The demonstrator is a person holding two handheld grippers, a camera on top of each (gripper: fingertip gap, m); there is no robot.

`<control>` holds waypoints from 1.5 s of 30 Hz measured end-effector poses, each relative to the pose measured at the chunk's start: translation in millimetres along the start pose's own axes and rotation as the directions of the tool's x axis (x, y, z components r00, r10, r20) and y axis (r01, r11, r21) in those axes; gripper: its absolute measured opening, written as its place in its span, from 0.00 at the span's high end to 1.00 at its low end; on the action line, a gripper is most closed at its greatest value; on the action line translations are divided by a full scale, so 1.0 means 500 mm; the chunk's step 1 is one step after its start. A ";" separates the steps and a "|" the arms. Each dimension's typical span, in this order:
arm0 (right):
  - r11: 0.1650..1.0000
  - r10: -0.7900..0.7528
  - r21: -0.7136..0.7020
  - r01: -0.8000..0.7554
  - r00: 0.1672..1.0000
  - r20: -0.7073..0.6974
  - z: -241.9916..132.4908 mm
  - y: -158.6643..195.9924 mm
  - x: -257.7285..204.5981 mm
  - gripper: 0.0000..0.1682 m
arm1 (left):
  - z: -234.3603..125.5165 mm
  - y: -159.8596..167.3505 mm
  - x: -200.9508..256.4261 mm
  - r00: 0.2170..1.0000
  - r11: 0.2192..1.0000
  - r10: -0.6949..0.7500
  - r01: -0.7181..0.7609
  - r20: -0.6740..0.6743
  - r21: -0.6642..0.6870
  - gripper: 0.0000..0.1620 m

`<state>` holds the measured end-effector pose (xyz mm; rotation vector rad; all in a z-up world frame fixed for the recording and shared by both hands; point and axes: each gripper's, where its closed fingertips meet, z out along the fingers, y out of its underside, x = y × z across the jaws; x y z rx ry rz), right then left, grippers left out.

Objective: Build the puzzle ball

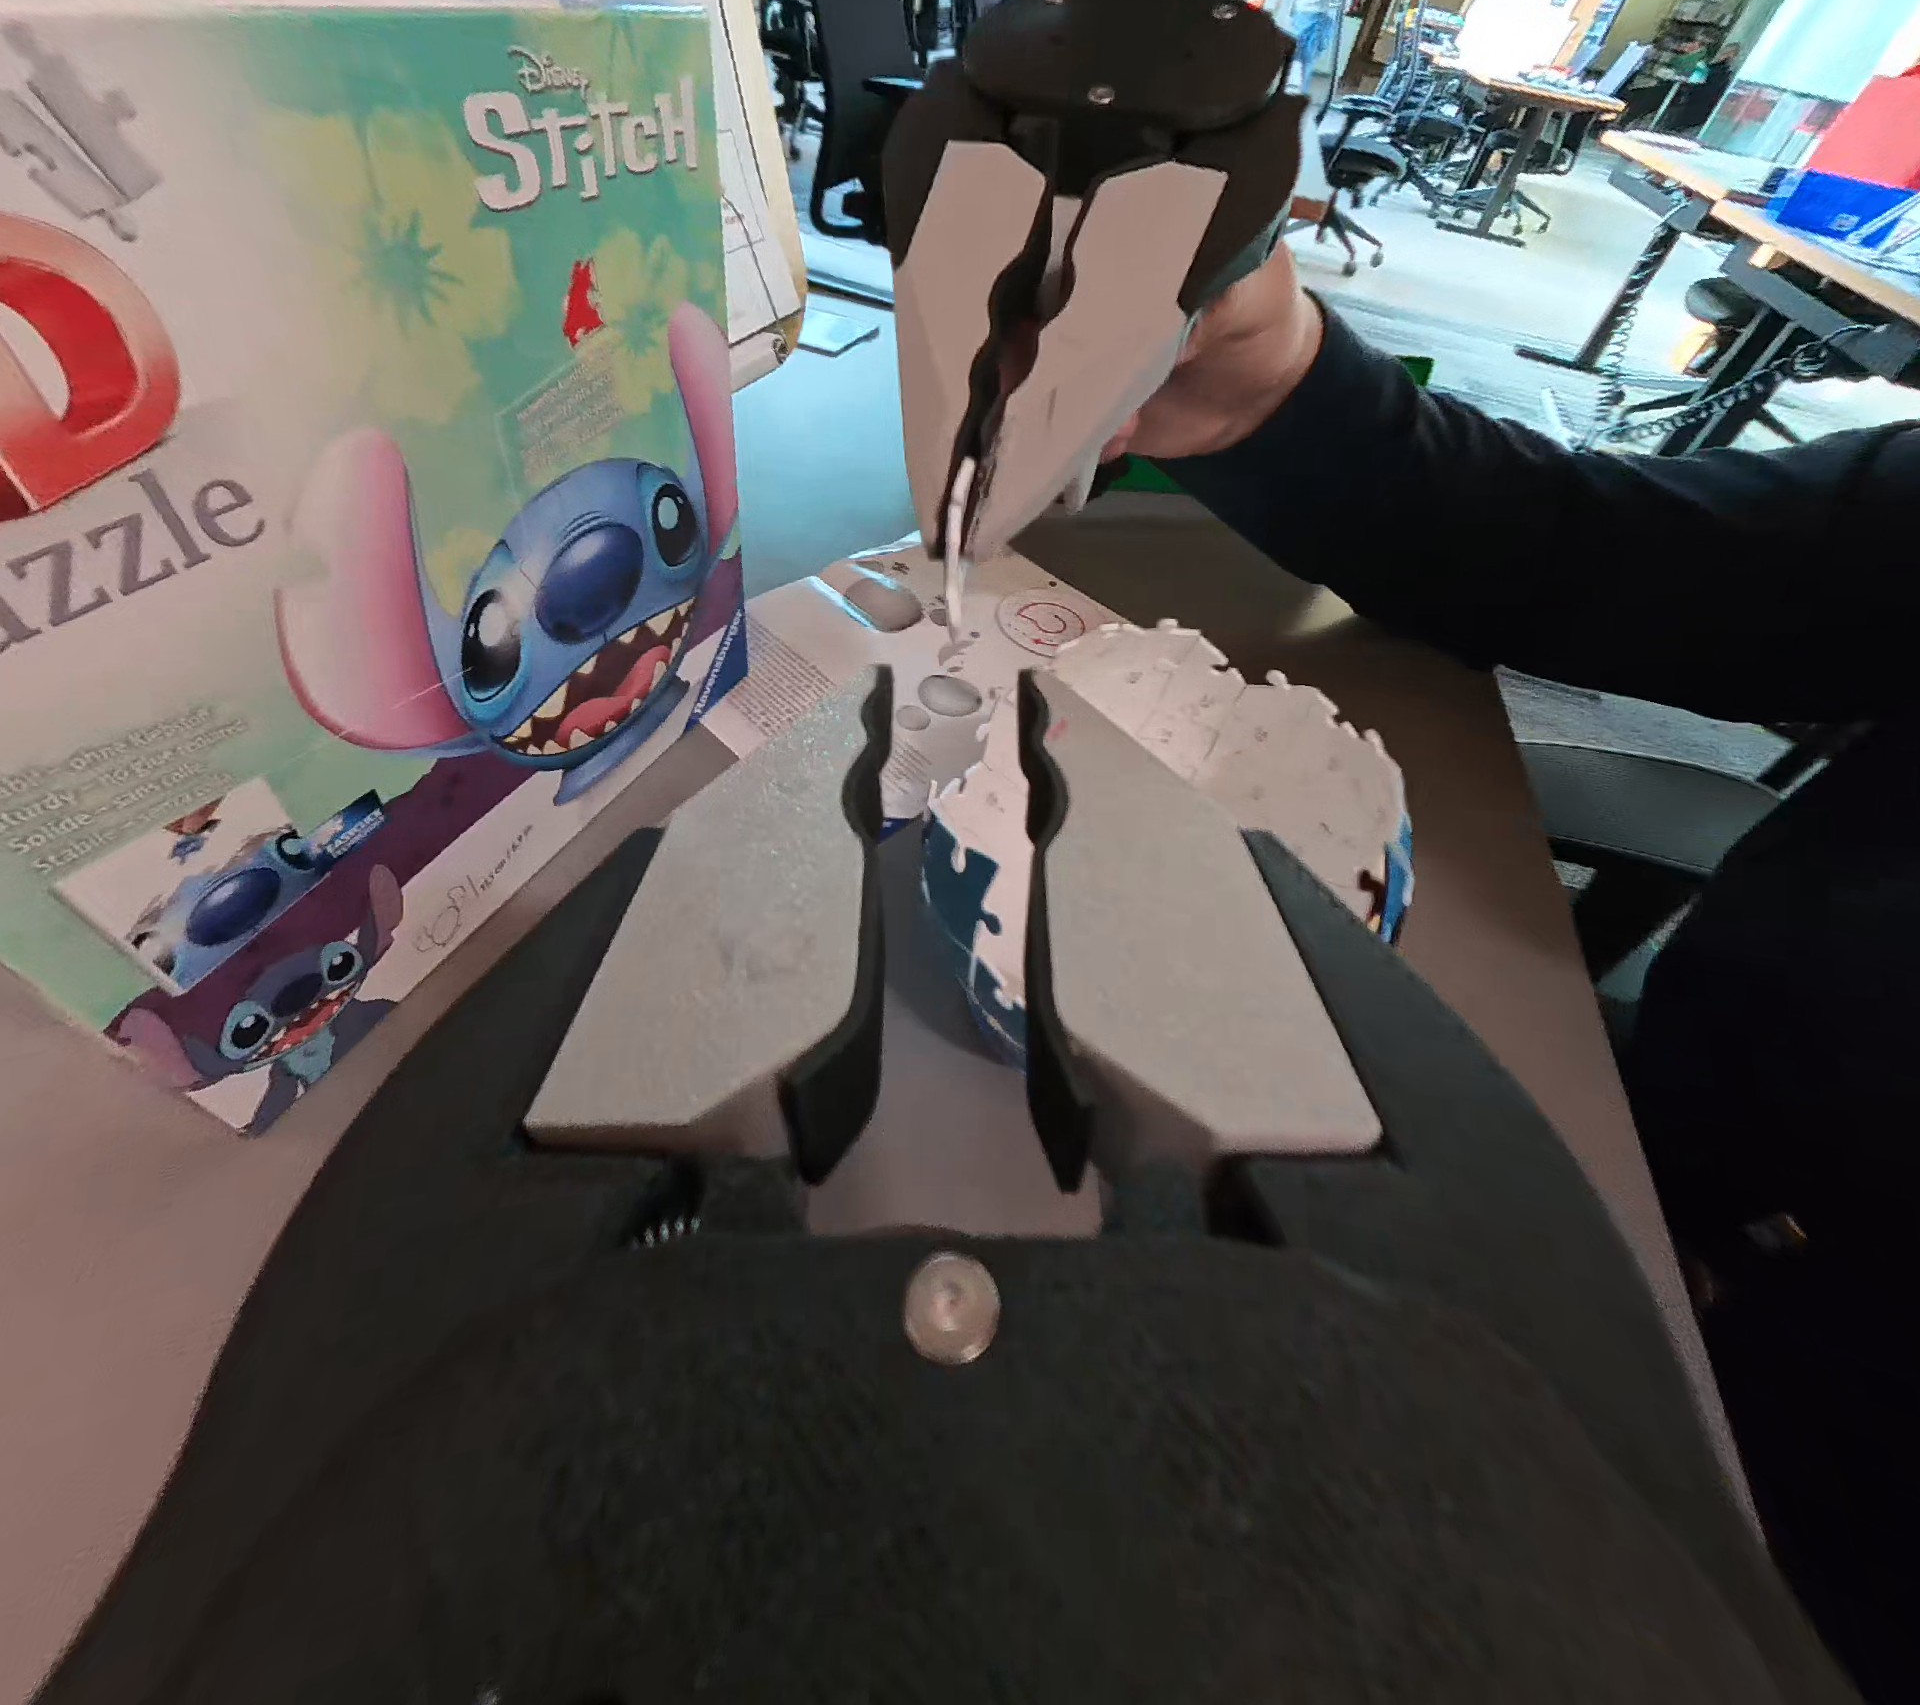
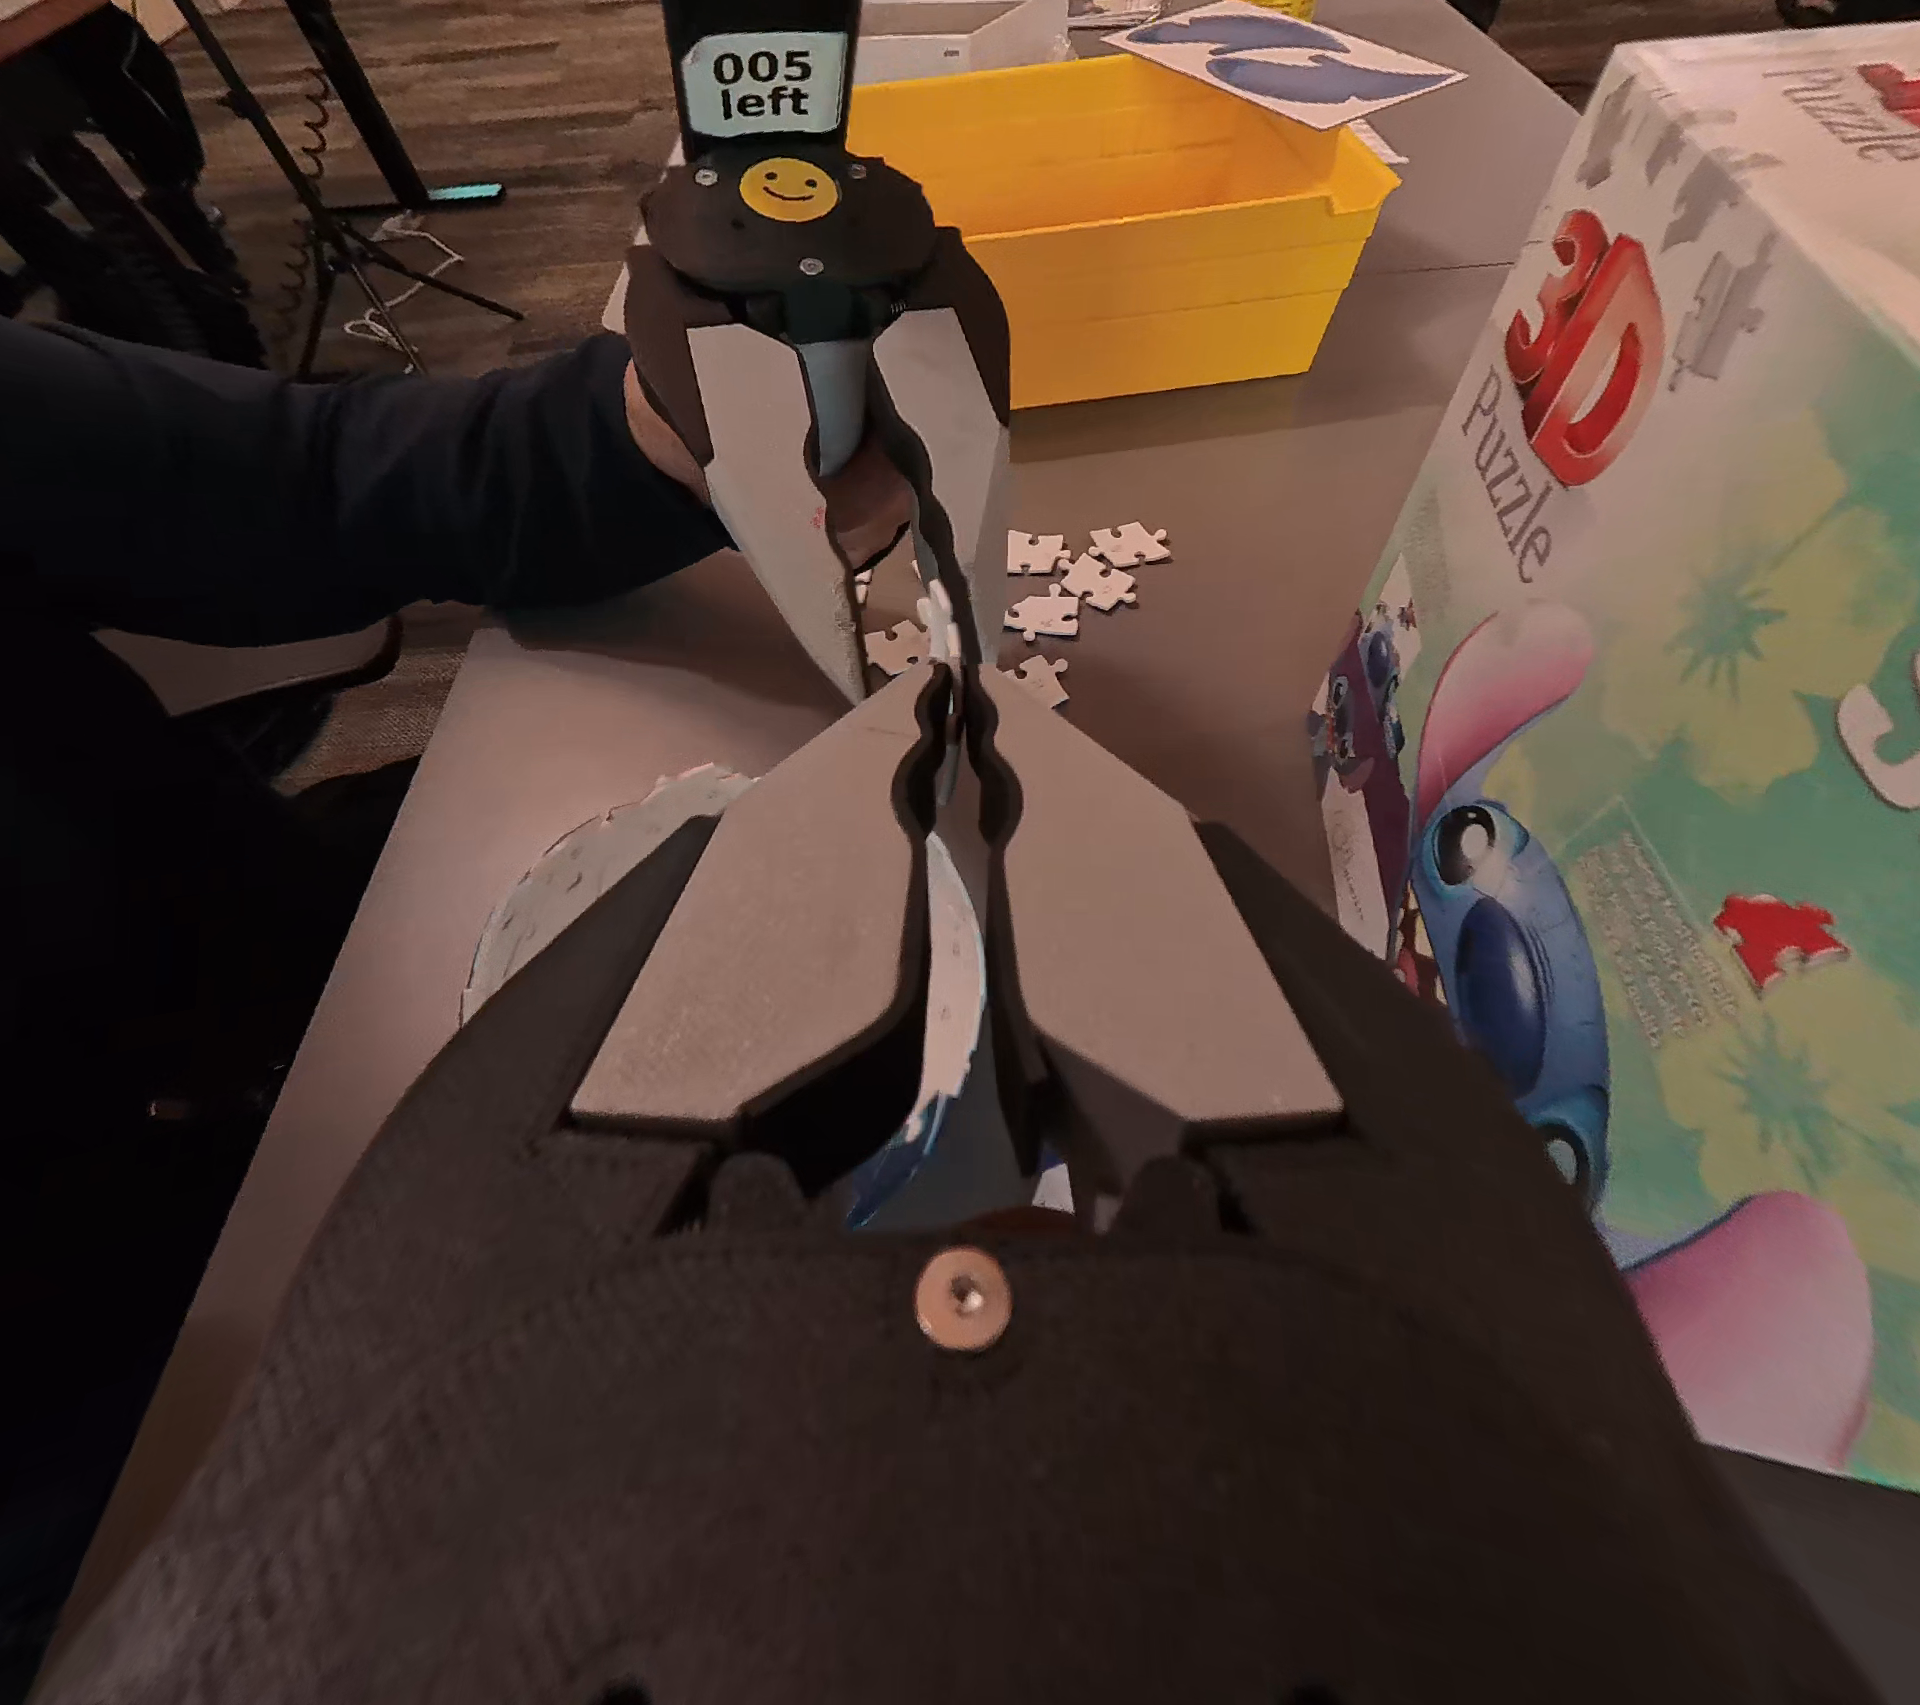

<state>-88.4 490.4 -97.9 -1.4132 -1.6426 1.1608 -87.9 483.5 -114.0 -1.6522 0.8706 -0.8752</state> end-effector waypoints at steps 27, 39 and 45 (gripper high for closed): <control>1.000 -0.005 -0.005 0.005 0.999 0.039 -0.006 0.006 -0.009 0.97 | -0.006 -0.001 0.004 0.999 0.999 -0.045 0.045 -0.004 -0.002 1.00; 0.987 -0.059 -0.152 0.057 0.998 -0.012 0.008 0.051 0.000 1.00 | 0.013 0.023 -0.008 0.993 0.995 0.033 -0.023 0.109 -0.096 1.00; 0.977 -0.035 -0.212 0.036 0.999 0.007 0.006 0.074 0.000 1.00 | 0.025 0.035 -0.006 0.984 0.985 0.103 -0.081 0.148 -0.149 1.00</control>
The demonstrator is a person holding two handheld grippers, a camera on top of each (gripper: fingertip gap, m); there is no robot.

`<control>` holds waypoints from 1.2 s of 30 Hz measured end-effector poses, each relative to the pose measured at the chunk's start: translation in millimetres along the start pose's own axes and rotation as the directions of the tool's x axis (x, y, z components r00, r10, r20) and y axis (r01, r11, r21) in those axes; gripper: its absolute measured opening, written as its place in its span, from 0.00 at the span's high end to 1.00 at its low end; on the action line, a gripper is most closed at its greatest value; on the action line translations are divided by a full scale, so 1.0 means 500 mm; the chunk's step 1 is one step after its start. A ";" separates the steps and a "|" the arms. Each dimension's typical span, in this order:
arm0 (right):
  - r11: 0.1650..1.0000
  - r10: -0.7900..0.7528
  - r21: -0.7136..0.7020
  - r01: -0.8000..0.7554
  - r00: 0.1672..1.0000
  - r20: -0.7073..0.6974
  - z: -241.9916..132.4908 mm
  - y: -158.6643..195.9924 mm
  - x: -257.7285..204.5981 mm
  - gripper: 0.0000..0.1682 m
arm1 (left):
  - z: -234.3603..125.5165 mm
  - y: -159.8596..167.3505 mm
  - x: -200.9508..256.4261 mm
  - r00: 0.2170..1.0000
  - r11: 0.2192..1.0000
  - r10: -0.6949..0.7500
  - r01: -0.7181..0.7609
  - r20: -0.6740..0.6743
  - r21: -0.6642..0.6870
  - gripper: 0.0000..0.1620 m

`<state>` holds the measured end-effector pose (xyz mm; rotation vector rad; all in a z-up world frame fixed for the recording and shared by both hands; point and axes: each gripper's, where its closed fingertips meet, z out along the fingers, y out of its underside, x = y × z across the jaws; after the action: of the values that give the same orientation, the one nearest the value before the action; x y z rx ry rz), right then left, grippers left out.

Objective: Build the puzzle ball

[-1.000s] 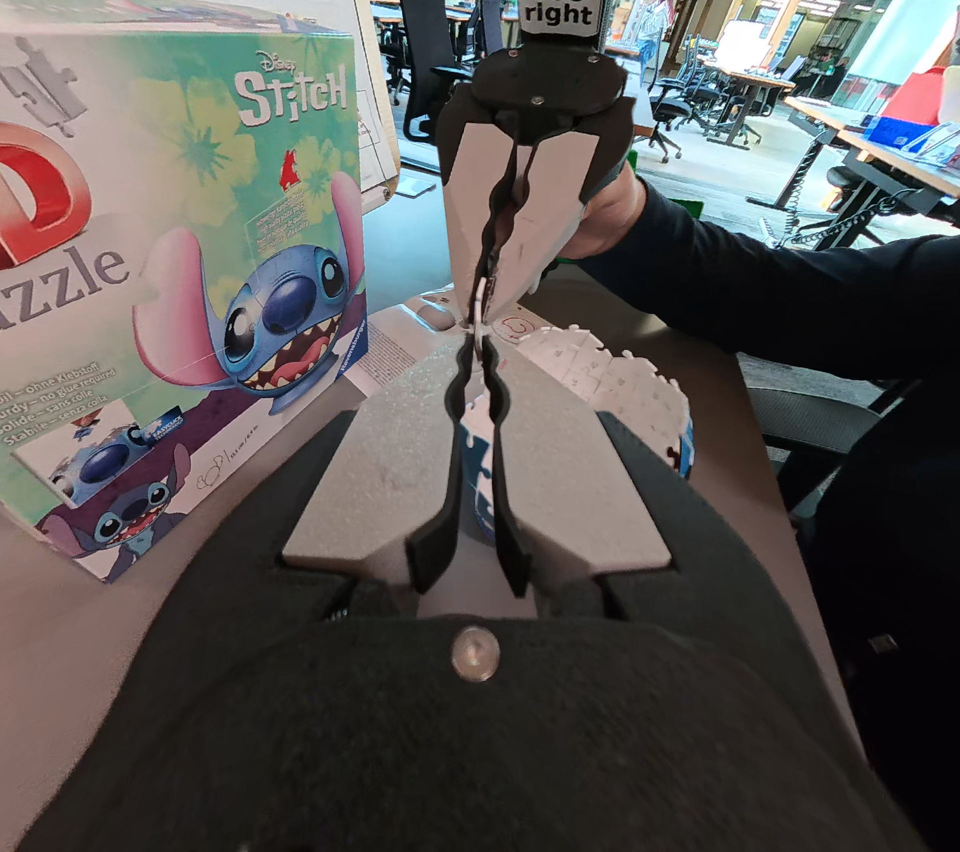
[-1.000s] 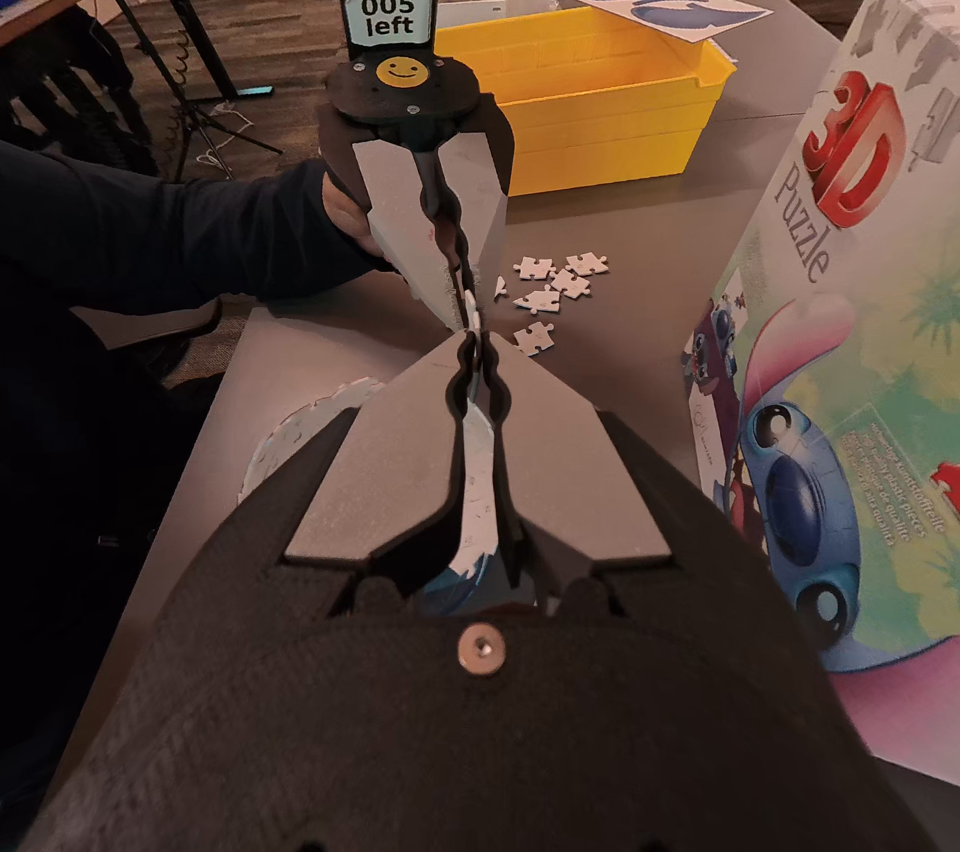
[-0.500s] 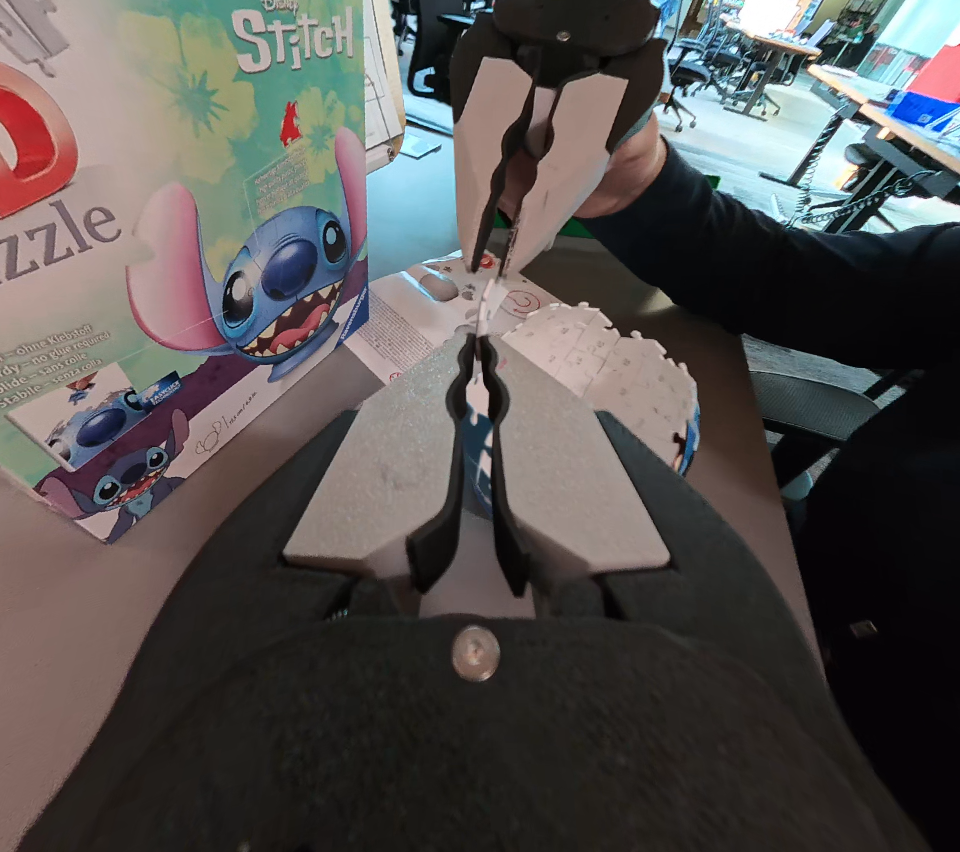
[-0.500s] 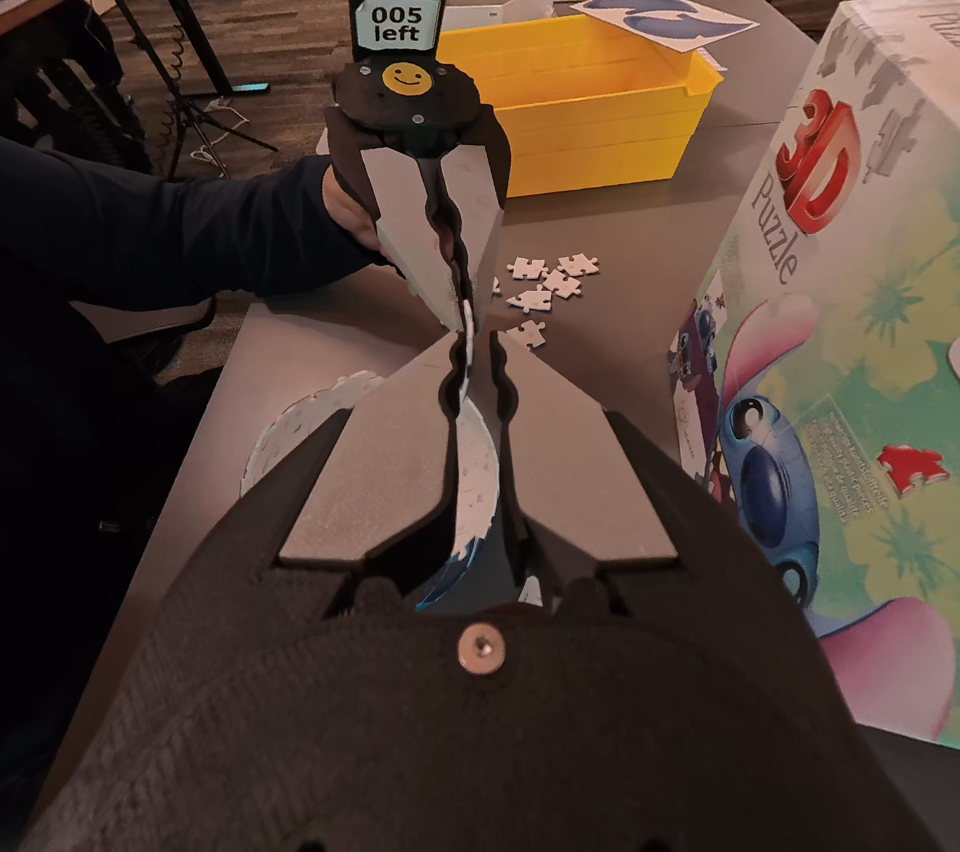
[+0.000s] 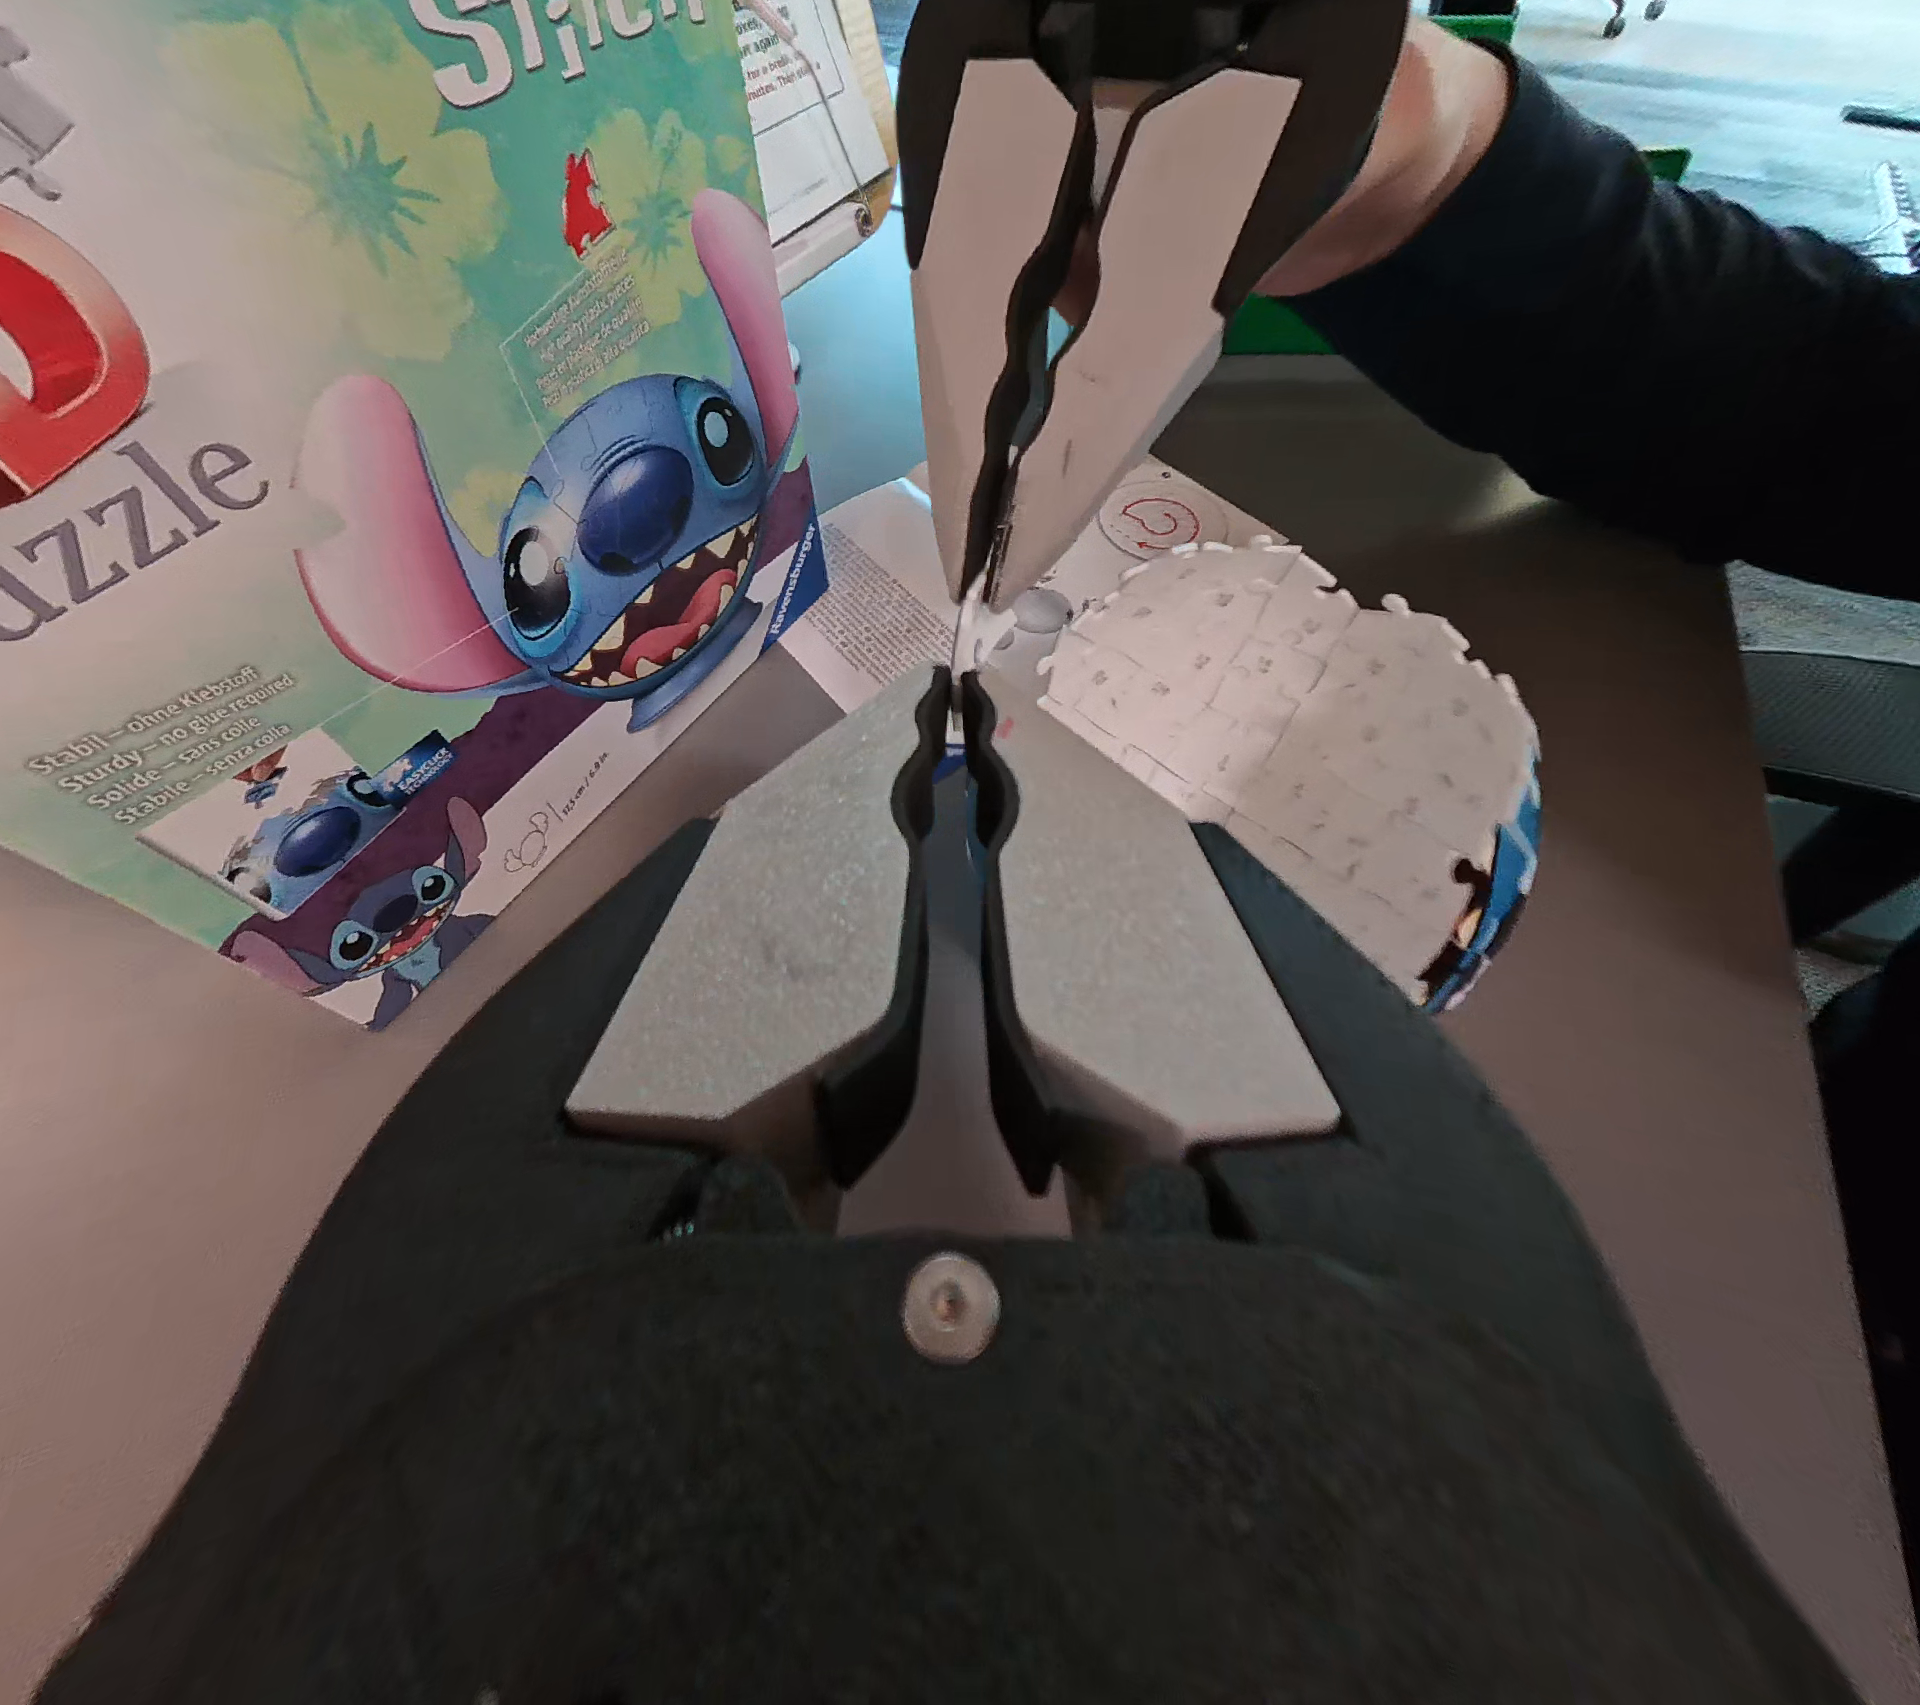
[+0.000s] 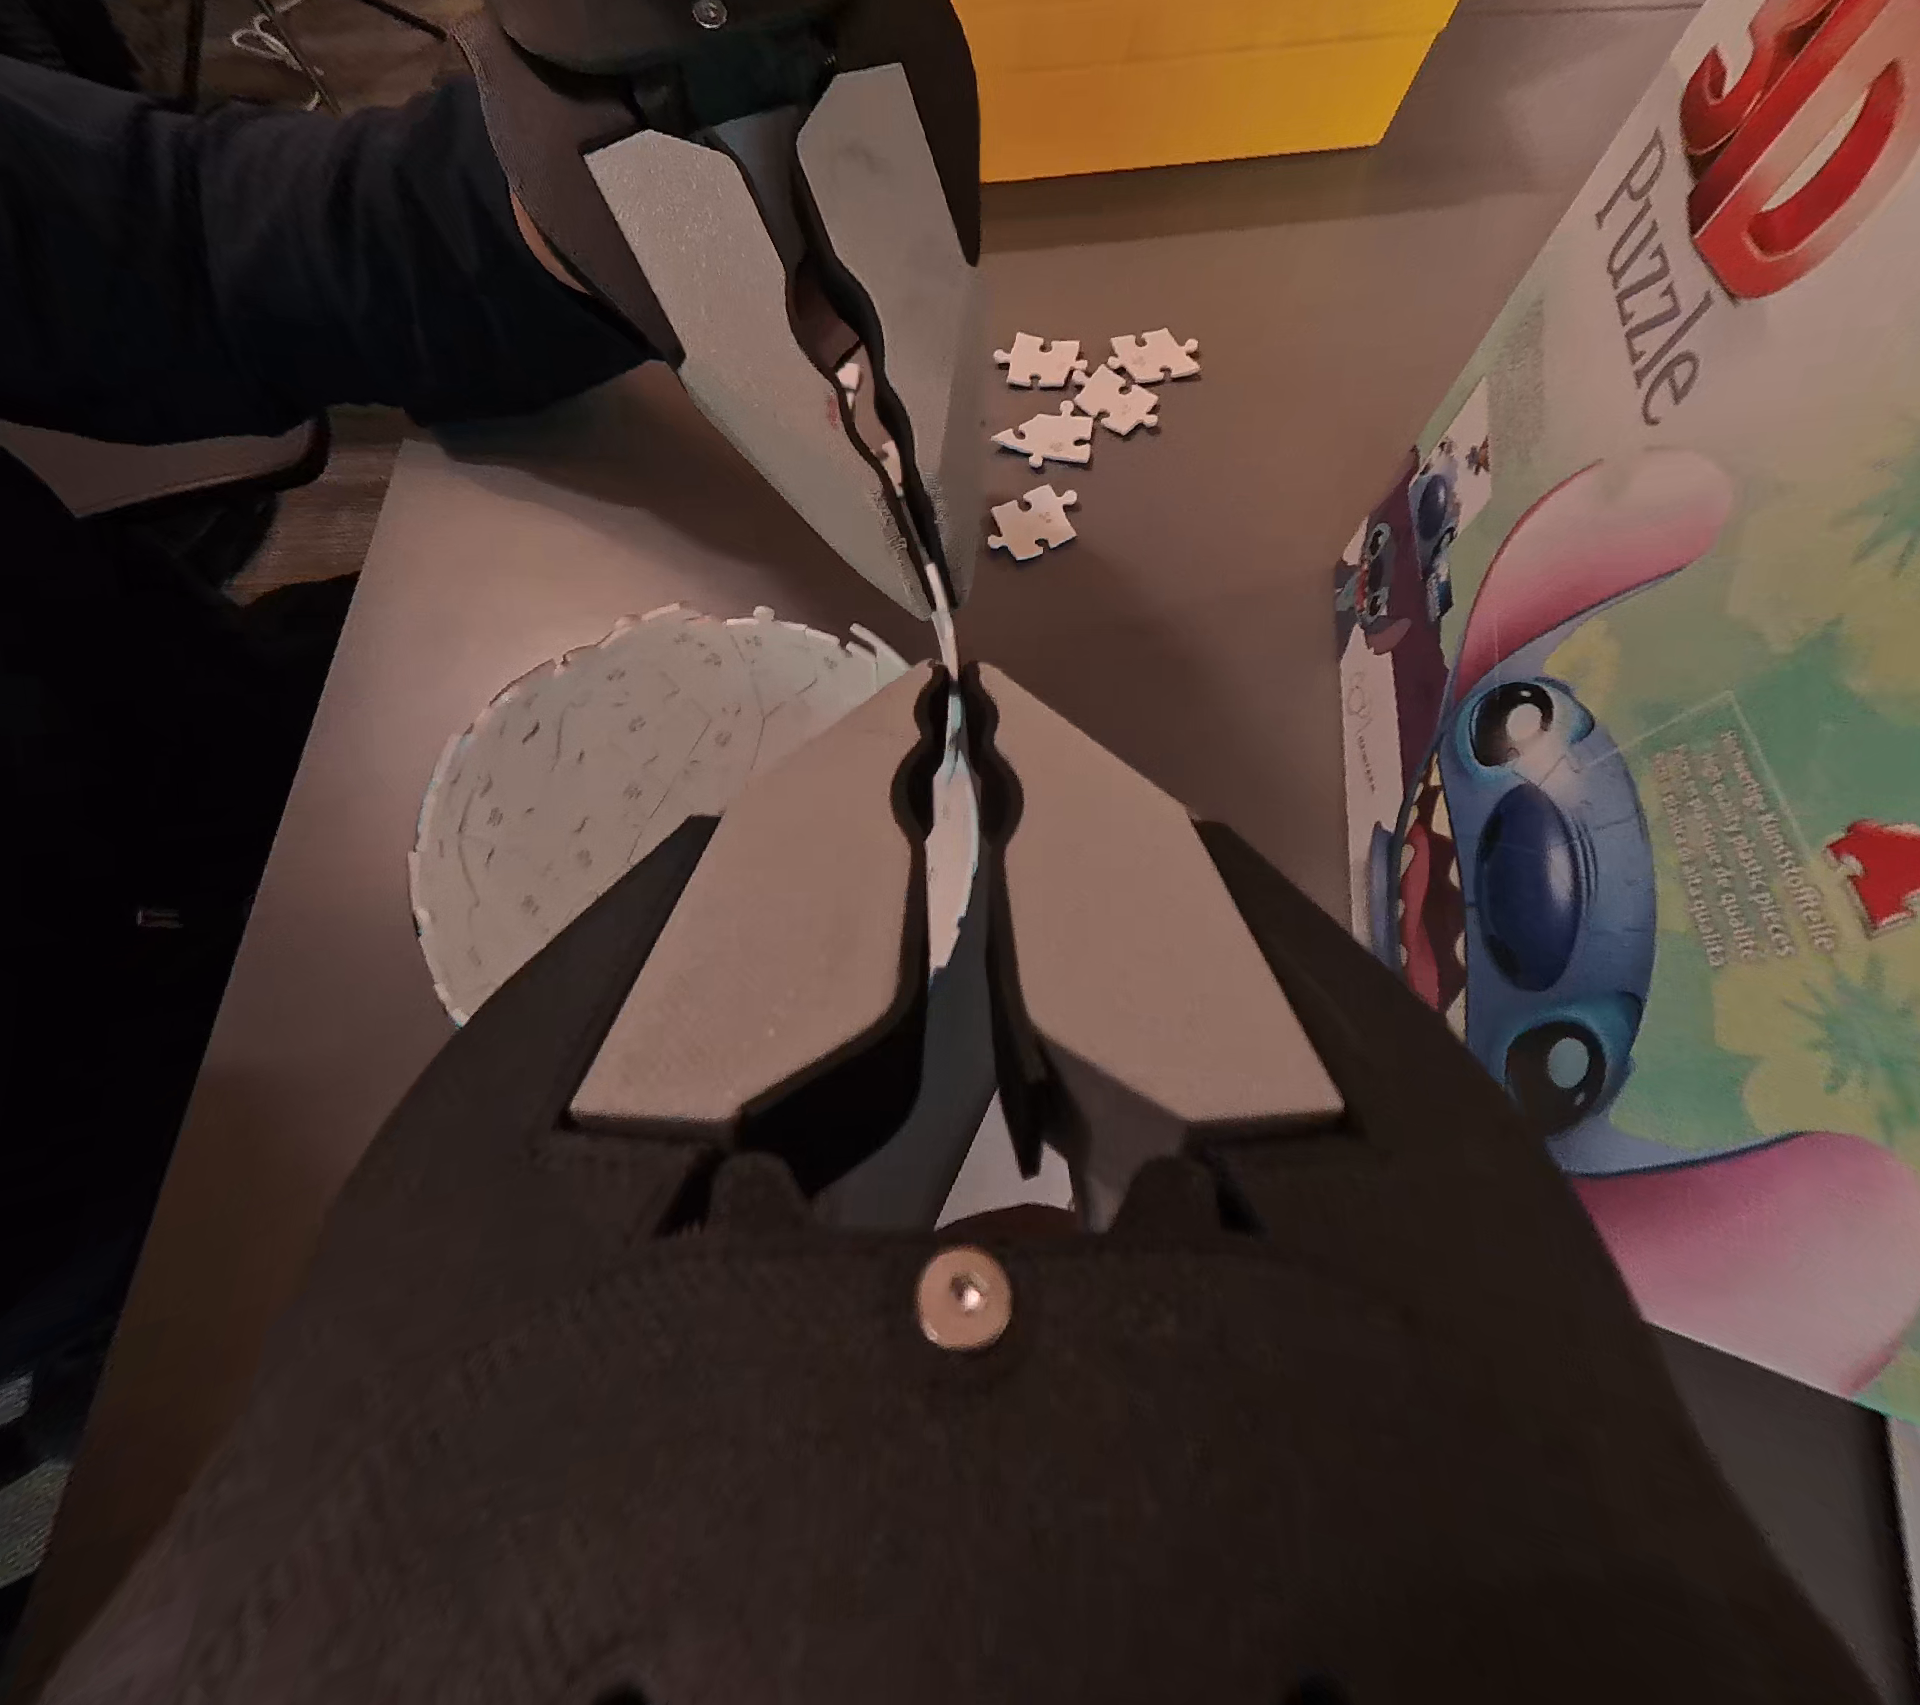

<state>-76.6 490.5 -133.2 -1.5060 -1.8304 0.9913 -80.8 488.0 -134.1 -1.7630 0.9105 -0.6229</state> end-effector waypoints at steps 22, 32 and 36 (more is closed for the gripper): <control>0.999 -0.013 -0.037 0.014 1.000 0.009 0.011 0.012 -0.005 0.97 | 0.011 0.007 0.013 0.999 0.999 -0.031 0.030 -0.037 -0.016 1.00; 0.997 -0.027 -0.068 0.029 0.999 0.026 0.020 0.023 -0.012 1.00 | 0.015 0.012 0.016 0.999 0.999 -0.018 0.017 -0.030 -0.034 1.00; 0.997 -0.033 -0.074 0.035 0.999 0.026 0.017 0.025 -0.012 1.00 | 0.016 0.013 0.015 0.999 0.999 -0.019 0.018 -0.028 -0.037 1.00</control>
<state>-75.3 484.3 -148.3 -1.5071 -1.9239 0.9385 -72.3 484.6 -142.9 -1.8017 0.9315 -0.6488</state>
